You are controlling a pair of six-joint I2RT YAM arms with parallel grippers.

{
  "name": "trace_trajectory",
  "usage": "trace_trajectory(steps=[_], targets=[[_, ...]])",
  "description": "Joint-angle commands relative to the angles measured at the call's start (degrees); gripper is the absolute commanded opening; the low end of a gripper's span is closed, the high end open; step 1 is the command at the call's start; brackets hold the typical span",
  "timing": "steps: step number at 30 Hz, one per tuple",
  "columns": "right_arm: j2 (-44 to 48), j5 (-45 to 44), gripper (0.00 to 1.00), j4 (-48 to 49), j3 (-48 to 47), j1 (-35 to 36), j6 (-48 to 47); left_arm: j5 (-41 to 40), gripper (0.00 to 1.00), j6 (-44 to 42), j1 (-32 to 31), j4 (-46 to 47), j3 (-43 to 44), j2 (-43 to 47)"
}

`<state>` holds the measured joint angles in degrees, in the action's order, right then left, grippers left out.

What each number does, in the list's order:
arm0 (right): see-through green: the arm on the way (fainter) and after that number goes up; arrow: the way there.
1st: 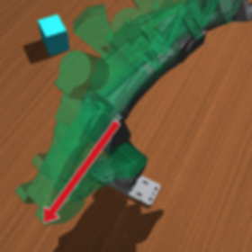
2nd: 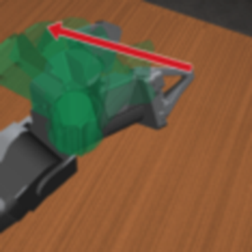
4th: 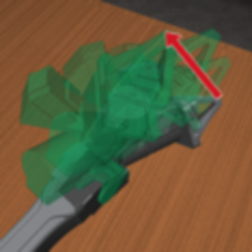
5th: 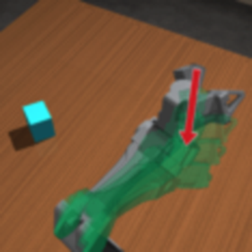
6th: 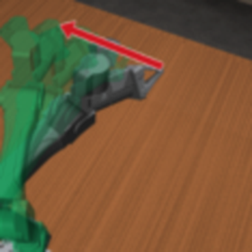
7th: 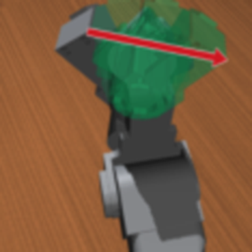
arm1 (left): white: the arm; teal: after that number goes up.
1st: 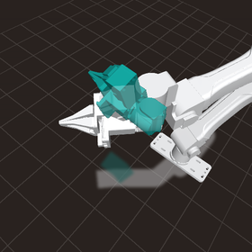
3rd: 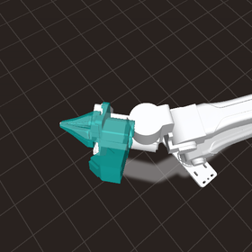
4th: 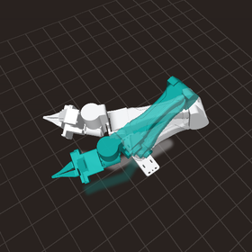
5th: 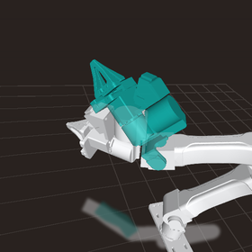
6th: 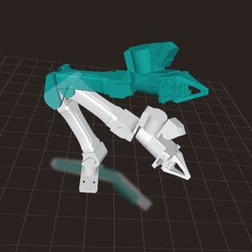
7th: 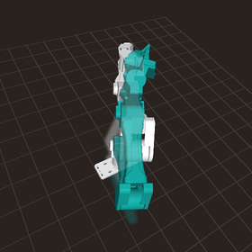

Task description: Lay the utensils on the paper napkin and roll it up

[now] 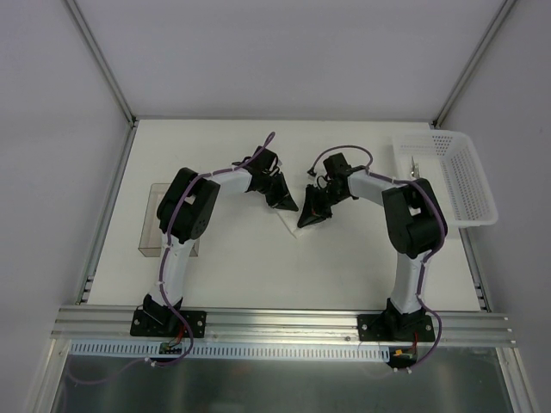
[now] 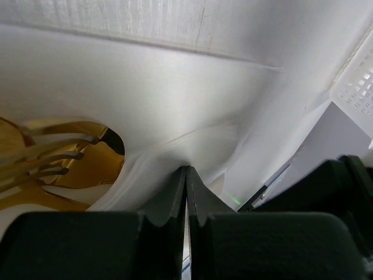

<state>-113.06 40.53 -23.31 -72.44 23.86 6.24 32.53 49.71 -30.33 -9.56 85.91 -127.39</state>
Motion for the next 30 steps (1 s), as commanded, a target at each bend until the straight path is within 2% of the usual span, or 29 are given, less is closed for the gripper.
trace_trajectory(steps=[1, 7, 14, 18, 25, 30], targets=[[-1.3, -3.7, 0.11, -6.9, 0.5, -2.1, -3.3, -3.4, 0.0, -1.1, -0.4, -5.2, 0.0, -2.3], [-8.2, -7.8, 0.1, -12.5, -3.5, -2.8, -2.1, -3.4, 0.0, -1.8, -0.3, -5.8, 0.0, -2.0], [-9.2, -7.9, 0.09, -13.5, -4.0, -2.9, -1.6, -1.8, 0.0, -5.3, -0.3, -5.4, 2.4, -0.7], [-9.2, -8.0, 0.09, -13.6, -4.1, -3.0, -1.4, -0.5, 0.01, -7.8, -0.3, -4.4, 3.7, 3.1], [-9.3, -7.8, 0.09, -13.5, -4.3, -2.9, -1.1, 2.2, 0.06, -7.4, -0.5, -1.8, 0.2, 8.6], [-9.5, -7.6, 0.09, -13.5, -4.5, -3.0, -1.1, 3.4, 0.06, -6.9, -0.5, -1.2, -0.8, 8.7]])
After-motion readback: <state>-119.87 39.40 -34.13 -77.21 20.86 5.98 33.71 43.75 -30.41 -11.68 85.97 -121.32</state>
